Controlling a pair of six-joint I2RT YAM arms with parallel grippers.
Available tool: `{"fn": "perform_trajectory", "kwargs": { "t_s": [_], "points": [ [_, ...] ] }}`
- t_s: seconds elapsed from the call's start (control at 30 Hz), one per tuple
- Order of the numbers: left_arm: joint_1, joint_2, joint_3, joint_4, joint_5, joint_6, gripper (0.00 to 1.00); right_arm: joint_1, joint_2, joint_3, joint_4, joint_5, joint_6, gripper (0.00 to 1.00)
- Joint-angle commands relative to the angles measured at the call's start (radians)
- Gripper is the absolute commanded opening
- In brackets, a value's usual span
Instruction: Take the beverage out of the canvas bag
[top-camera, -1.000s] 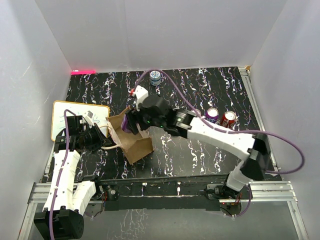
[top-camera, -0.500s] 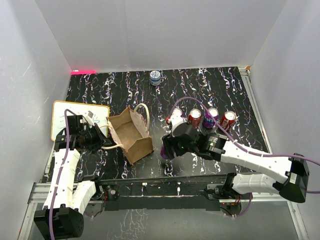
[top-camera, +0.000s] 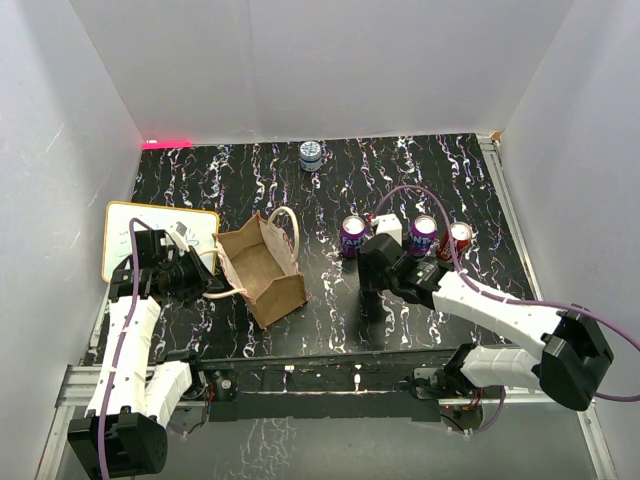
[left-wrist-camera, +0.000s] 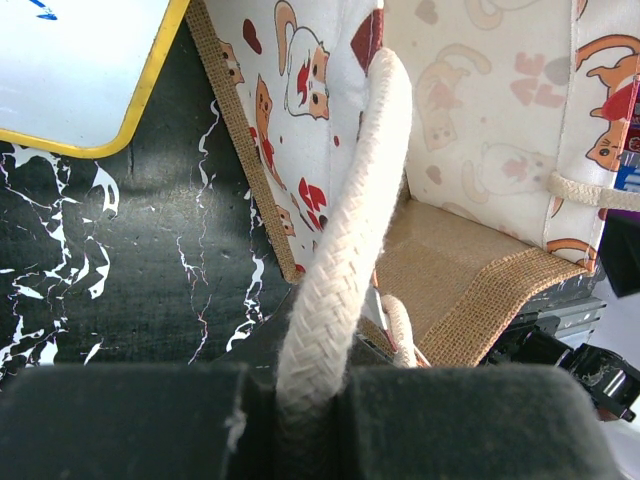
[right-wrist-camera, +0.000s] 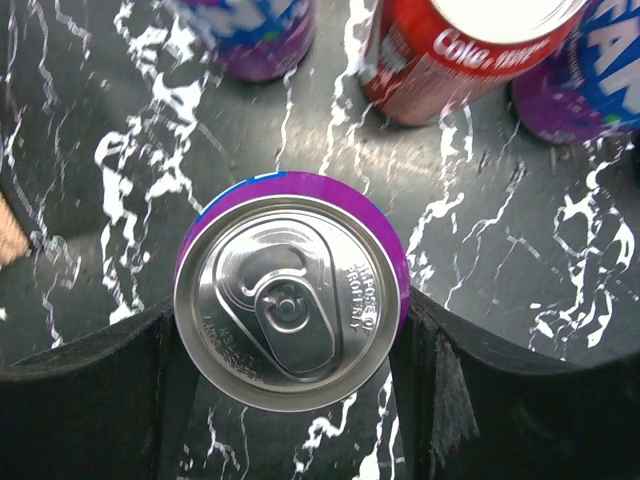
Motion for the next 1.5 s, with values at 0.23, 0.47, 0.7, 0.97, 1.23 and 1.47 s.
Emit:
{"fn": "perform_trajectory", "kwargs": {
  "t_s": [0.23,0.47,0.7,0.97,1.23,1.47],
  "points": [
    [0.009,-0.001,-0.005,-0.002,0.022,-0.003,0.00,-0.179,0.037,0.006,0.242,0.024,-0.062,0.12],
    [0.009,0.003,-0.005,-0.001,0.023,-0.003,0.00,-0.217,0.052,-0.023,0.262,-0.018,-0.059,0.13],
    [0.009,-0.002,-0.005,-0.001,0.023,-0.002,0.00,-0.235,0.056,-0.061,0.270,-0.011,-0.050,0.22],
    [0.009,-0.004,-0.005,-0.003,0.023,-0.001,0.00,-0.238,0.064,-0.099,0.307,-0.042,-0.065,0.53],
    [0.009,0.003,0.002,-0.005,0.045,0.010,0.18,-0.238,0.040,-0.112,0.307,-0.054,-0.065,0.86],
    [0.002,0.021,0.048,-0.011,0.043,0.016,0.50,-0.239,-0.001,-0.075,0.265,-0.075,-0.073,1.00]
  ]
}}
